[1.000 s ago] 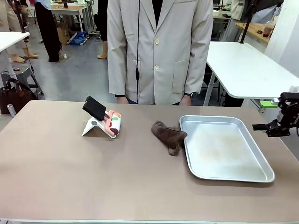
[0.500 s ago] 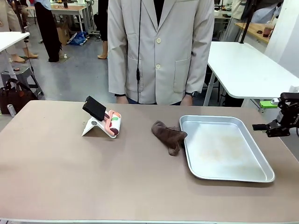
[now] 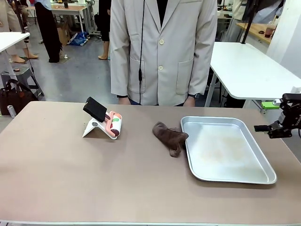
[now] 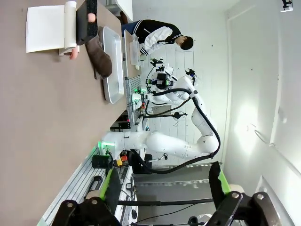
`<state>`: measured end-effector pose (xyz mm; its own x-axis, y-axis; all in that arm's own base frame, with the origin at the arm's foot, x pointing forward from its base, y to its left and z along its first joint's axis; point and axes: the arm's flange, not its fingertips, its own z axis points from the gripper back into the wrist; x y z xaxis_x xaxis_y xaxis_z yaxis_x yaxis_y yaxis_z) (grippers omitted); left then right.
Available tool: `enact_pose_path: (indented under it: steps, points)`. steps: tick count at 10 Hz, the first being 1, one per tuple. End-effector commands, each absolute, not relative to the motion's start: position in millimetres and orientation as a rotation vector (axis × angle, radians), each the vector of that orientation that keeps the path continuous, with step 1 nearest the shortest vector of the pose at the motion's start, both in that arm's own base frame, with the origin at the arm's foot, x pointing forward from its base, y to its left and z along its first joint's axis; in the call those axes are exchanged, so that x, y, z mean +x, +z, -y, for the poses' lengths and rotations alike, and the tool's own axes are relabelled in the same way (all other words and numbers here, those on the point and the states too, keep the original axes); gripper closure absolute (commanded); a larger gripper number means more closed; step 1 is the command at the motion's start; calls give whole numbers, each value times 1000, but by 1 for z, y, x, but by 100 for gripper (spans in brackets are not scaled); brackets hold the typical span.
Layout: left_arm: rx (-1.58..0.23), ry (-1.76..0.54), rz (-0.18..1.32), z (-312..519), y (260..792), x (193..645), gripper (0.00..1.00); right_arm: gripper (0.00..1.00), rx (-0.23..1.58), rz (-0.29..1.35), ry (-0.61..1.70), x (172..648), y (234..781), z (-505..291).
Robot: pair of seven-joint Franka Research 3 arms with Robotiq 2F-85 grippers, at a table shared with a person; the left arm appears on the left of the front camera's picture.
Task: Clean the surface of the table.
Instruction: Return the Lint Roller and towel to their original positions.
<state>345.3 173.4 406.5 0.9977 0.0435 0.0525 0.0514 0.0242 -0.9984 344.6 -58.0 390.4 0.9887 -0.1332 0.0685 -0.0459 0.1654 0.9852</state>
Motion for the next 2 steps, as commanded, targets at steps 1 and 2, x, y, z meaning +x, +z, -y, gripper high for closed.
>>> enact_pose_path:
  steps: [1, 2]
  points:
    - [-1554, -2, 81, -173, 406, 342, 3, 0, 1410, 153, -62, 344, 392, 58]
    - [-1554, -2, 81, -173, 406, 342, 3, 0, 1410, 153, -62, 344, 392, 58]
